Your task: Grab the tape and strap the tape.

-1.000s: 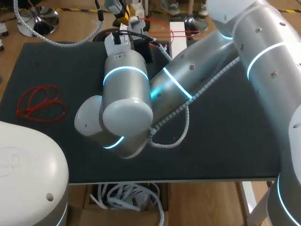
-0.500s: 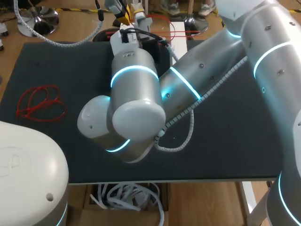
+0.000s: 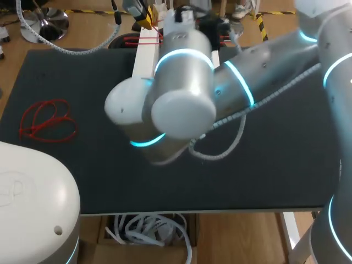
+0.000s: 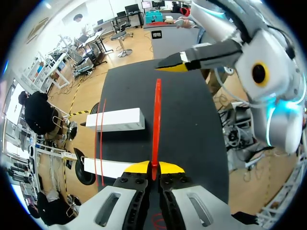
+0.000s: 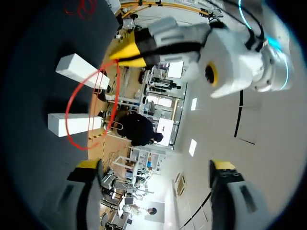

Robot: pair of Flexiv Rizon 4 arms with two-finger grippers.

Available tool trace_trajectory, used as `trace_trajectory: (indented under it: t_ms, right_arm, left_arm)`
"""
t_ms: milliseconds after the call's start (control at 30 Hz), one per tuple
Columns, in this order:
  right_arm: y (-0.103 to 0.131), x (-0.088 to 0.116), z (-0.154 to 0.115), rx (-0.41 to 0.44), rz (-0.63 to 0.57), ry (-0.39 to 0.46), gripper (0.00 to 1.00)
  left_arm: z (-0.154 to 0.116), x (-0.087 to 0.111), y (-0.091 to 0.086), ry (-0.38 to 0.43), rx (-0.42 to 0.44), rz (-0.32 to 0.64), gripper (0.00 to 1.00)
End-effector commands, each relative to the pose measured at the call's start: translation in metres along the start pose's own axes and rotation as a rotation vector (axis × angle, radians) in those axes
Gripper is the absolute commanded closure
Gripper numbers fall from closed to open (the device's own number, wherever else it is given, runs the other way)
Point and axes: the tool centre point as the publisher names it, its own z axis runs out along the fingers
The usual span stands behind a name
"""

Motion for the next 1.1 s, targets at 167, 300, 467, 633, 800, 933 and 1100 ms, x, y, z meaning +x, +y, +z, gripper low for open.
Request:
trace_trajectory:
  t_ms: [167,300,467,633,800,933,1100]
  right_arm:
    - [-0.061,-0.009,0.046,-0.04,-0.037,-0.025,0.0]
    - [-0.073,-0.011,0.054,-0.018,-0.06,-0.033,0.0]
    - [-0.076,-0.01,0.057,-0.027,-0.098,-0.027,0.0]
    - [-0.076,-0.01,0.057,-0.027,-0.098,-0.027,0.0]
    - [-0.076,-0.01,0.057,-0.027,-0.098,-0.027,0.0]
    - [-0.076,-0.01,0.057,-0.027,-0.098,-0.027,0.0]
    - [-0.076,-0.01,0.057,-0.027,-0.098,-0.027,0.0]
  left_arm:
    - [-0.001,0.0,0.0,0.001,-0.004,-0.001,1.0]
    - [-0.001,0.0,0.0,0.001,-0.004,-0.001,1.0]
    - [-0.001,0.0,0.0,0.001,-0.004,-0.001,1.0]
    - [0.009,0.011,0.033,0.004,-0.06,-0.039,1.0]
    - [0.029,0.034,0.106,0.053,-0.183,-0.2,1.0]
    - [0.035,0.051,0.174,0.1,-0.281,-0.315,1.0]
    - [0.037,0.063,0.249,0.156,-0.372,-0.427,1.0]
